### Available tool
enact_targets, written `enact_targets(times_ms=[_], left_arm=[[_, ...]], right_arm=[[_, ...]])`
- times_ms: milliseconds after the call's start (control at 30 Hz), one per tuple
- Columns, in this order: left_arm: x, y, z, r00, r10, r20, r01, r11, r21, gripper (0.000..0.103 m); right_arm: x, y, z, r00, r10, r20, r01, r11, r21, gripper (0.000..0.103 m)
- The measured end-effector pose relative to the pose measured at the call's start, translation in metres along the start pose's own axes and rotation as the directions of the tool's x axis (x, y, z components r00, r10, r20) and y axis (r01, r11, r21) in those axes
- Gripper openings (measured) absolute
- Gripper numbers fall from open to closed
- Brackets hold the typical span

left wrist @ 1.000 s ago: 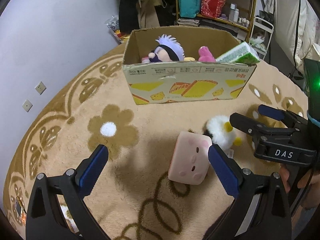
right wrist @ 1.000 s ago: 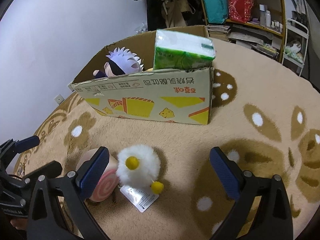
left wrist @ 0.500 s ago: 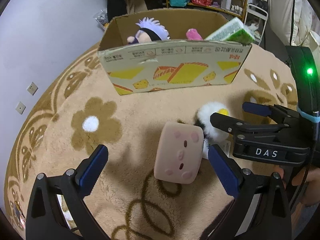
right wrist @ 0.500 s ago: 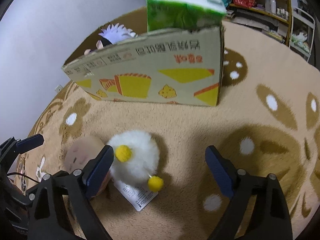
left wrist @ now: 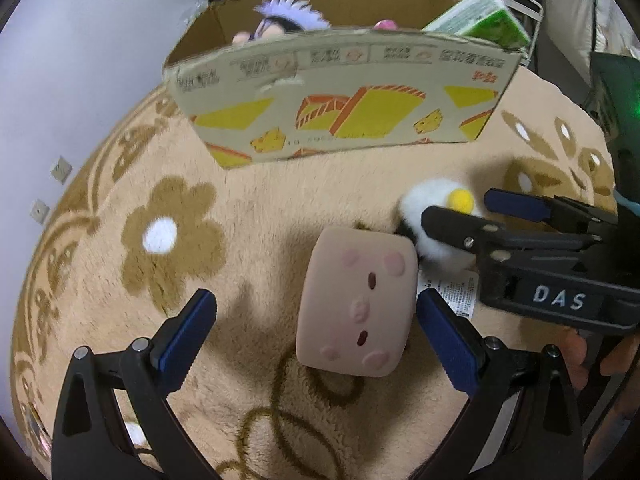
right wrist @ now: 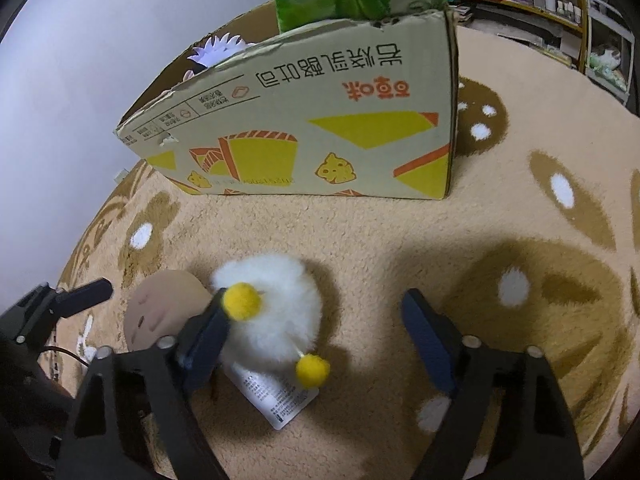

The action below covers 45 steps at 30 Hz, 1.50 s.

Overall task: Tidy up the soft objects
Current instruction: 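Grasp pink square plush with left gripper while right gripper grasps white chick plush, then lift pink plush with left gripper while right gripper carries chick toward box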

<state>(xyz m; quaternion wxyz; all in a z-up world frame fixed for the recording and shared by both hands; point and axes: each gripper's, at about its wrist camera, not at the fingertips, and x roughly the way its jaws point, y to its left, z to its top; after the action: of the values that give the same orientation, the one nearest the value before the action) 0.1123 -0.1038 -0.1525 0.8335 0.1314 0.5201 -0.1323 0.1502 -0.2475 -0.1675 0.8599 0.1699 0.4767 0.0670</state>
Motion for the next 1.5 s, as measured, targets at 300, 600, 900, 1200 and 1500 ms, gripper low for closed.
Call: enact_targets(times_ms=[300, 600, 900, 1200, 1500], left_arm=[[0.006, 0.001, -0.001, 1.0, 0.01, 0.004, -0.01, 1.0, -0.001, 0.099], [0.007, -0.006, -0.002, 1.0, 0.007, 0.009, -0.008, 0.999, 0.045, 0.077], [0.001, -0.007, -0.004, 0.998, -0.055, 0.01, 0.054, 0.998, 0.039, 0.044], [-0.01, 0.012, 0.0, 0.998, -0.001, 0.06, 0.002, 1.0, -0.004, 0.038], [-0.033, 0.034, 0.007, 0.992, 0.026, 0.122, -0.019, 0.998, -0.062, 0.037]], right_arm=[[0.002, -0.008, 0.003, 0.996, 0.084, 0.001, -0.084, 0.996, 0.043, 0.056], [0.004, -0.003, 0.002, 0.989, 0.149, -0.015, -0.148, 0.988, 0.047, 0.045], [0.003, 0.002, 0.005, 0.986, 0.165, -0.013, -0.164, 0.986, 0.026, 0.023], [-0.015, 0.012, 0.008, 0.992, 0.126, 0.028, -0.125, 0.992, -0.031, 0.003], [-0.033, 0.012, 0.01, 0.99, 0.12, 0.074, -0.117, 0.992, -0.04, 0.003]])
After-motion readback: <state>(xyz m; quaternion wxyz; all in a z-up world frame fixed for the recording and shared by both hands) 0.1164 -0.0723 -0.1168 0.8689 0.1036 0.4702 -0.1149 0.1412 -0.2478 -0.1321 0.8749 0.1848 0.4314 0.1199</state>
